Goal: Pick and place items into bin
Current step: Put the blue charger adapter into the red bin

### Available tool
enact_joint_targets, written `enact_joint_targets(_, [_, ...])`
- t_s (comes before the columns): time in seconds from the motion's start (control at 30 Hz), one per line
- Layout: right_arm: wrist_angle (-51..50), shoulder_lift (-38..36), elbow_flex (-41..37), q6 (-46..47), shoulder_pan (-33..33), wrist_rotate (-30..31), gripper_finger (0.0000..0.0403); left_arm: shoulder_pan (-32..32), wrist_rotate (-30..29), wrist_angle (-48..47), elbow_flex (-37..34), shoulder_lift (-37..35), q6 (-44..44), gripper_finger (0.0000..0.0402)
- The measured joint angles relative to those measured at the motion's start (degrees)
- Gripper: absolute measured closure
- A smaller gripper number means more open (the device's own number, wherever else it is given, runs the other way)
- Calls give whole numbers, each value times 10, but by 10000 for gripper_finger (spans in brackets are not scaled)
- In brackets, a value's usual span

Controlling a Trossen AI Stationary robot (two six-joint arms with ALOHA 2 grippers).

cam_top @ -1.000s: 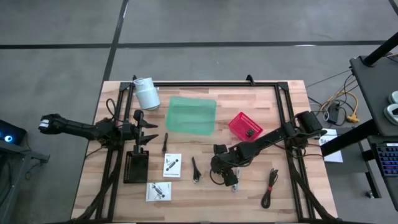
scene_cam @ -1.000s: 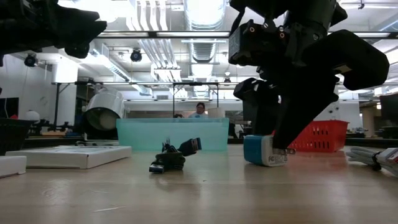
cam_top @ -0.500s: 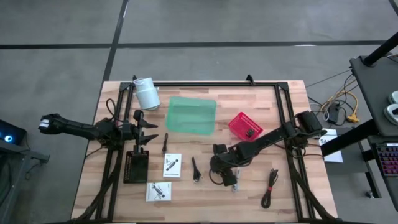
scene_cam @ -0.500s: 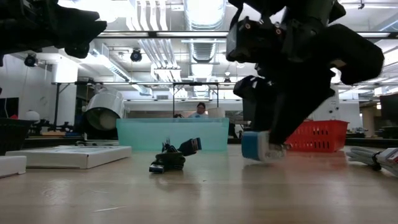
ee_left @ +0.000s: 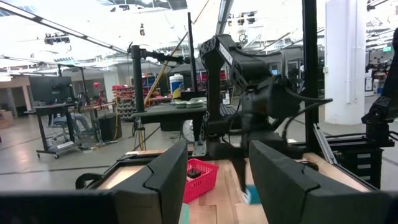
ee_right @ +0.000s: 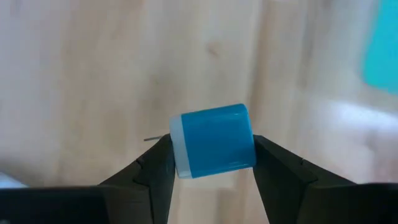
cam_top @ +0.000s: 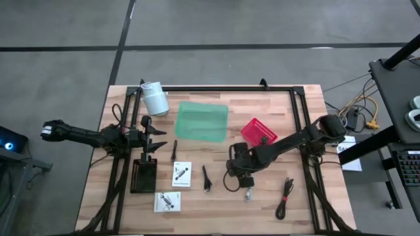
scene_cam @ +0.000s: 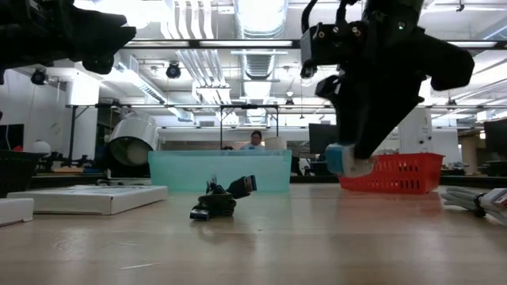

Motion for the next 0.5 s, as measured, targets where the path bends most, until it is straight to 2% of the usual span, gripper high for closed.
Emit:
enact_joint_targets(0.23, [-37,-82,-31,18,-4,76,234,0,0,0,0,0,0,244])
enact_joint_targets(0.5, [-28,-191,-121,87,-34,119,234,0,0,0,0,0,0,244])
